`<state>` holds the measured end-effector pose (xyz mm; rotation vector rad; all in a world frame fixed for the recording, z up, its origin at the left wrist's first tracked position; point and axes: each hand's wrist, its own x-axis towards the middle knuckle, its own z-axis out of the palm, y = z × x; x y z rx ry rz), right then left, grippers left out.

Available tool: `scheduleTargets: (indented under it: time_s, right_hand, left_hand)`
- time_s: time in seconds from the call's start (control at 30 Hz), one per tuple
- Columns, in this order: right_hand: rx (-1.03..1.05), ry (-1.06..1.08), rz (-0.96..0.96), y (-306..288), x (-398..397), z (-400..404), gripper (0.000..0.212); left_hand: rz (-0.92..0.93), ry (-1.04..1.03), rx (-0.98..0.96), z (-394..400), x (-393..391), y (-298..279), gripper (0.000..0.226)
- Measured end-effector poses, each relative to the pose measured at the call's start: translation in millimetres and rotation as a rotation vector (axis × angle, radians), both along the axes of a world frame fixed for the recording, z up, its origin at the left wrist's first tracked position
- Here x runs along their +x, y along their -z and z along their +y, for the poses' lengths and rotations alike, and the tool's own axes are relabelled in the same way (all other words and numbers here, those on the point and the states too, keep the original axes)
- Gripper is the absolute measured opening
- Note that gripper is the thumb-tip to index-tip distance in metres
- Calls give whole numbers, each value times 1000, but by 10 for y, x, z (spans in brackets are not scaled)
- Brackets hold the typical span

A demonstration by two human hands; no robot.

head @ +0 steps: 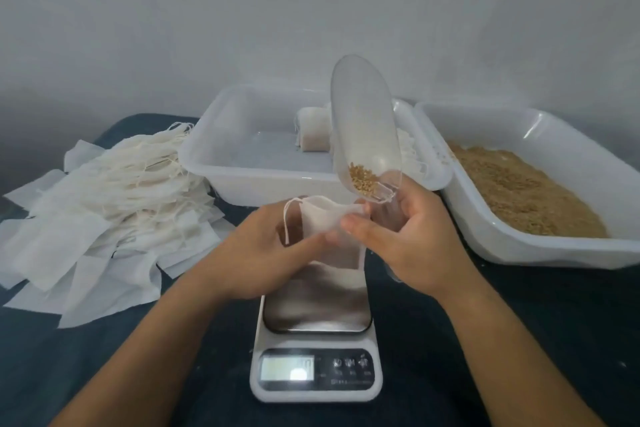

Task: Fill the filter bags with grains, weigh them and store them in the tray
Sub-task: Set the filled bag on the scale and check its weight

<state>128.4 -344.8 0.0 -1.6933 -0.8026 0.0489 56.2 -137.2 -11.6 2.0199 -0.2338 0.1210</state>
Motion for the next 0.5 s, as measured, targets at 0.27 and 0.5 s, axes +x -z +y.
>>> scheduleTargets:
  time_s: [0.27, 0.5]
  right_hand:
    - [-101, 19, 65, 67, -101, -98, 21]
    - [-281, 155, 133, 226, -16, -11, 34]
  left_hand:
    - [136, 47, -205, 167, -19, -26, 26]
    - [238, -68, -49, 244, 30, 29, 18]
